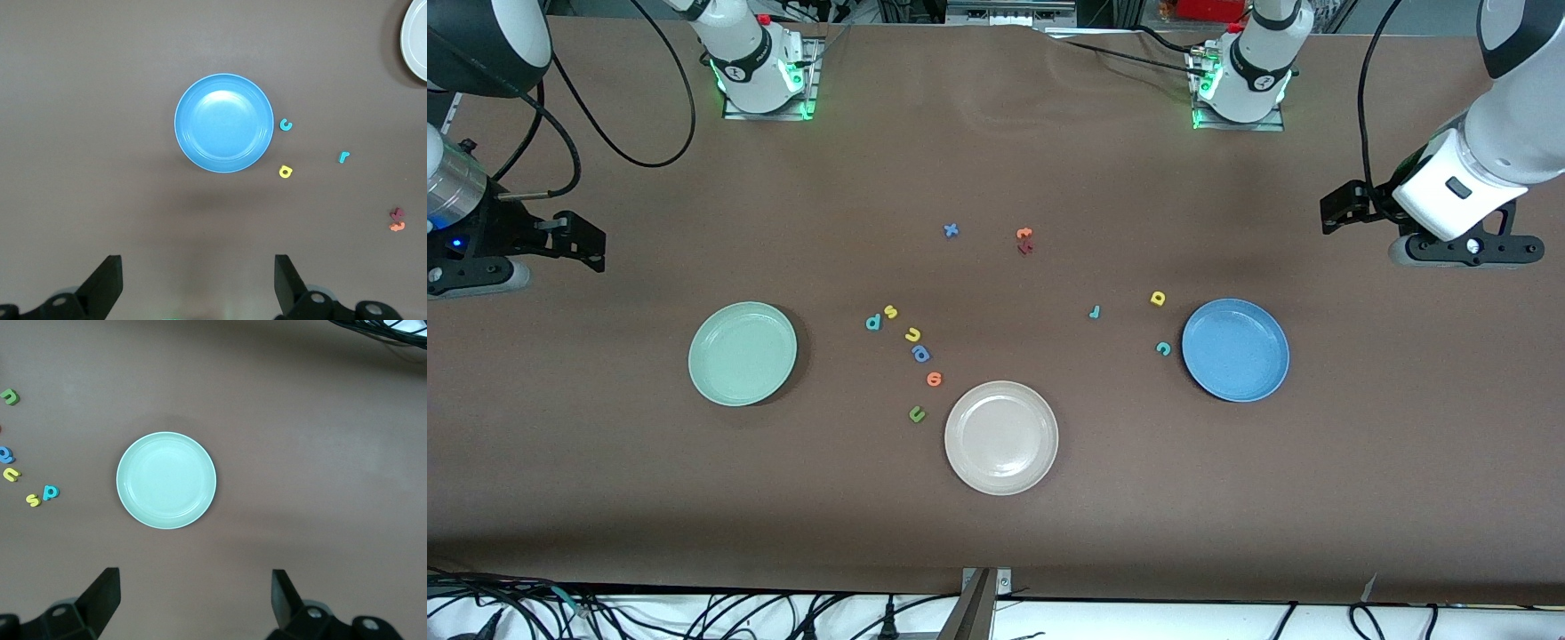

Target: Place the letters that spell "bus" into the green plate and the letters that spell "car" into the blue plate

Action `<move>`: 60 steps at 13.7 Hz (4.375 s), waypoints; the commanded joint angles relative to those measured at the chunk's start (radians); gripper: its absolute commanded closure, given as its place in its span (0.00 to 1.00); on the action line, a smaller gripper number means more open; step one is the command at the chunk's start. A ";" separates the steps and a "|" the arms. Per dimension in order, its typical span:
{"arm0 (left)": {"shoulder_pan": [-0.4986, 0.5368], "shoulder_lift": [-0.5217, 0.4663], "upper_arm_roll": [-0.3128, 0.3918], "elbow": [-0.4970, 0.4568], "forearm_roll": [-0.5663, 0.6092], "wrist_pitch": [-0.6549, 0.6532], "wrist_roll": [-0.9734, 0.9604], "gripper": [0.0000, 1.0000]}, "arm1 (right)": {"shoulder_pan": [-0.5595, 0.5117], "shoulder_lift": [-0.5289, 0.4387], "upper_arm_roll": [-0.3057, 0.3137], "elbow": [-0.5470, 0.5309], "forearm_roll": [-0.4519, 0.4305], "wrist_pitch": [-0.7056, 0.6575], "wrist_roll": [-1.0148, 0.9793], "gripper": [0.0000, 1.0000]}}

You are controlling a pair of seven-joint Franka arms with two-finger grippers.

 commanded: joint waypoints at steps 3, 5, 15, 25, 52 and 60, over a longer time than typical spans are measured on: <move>0.003 0.010 0.000 0.024 -0.019 -0.009 -0.008 0.00 | -0.001 0.011 -0.002 0.029 -0.016 -0.021 -0.015 0.00; 0.005 0.010 0.000 0.020 -0.018 -0.009 -0.008 0.00 | 0.001 0.013 -0.002 0.029 -0.016 -0.021 -0.015 0.00; 0.015 0.016 0.002 0.025 -0.019 -0.009 -0.002 0.00 | -0.001 0.011 -0.002 0.029 -0.017 -0.021 -0.015 0.00; 0.002 0.084 -0.035 0.011 -0.021 0.011 -0.059 0.00 | -0.001 0.013 -0.002 0.029 -0.016 -0.021 -0.015 0.00; -0.150 0.381 -0.086 -0.507 -0.101 0.805 -0.881 0.11 | 0.015 0.043 0.008 0.003 -0.014 0.035 0.005 0.00; -0.150 0.397 -0.087 -0.532 -0.102 0.853 -0.884 0.51 | 0.035 0.069 0.078 -0.207 0.049 0.270 0.212 0.00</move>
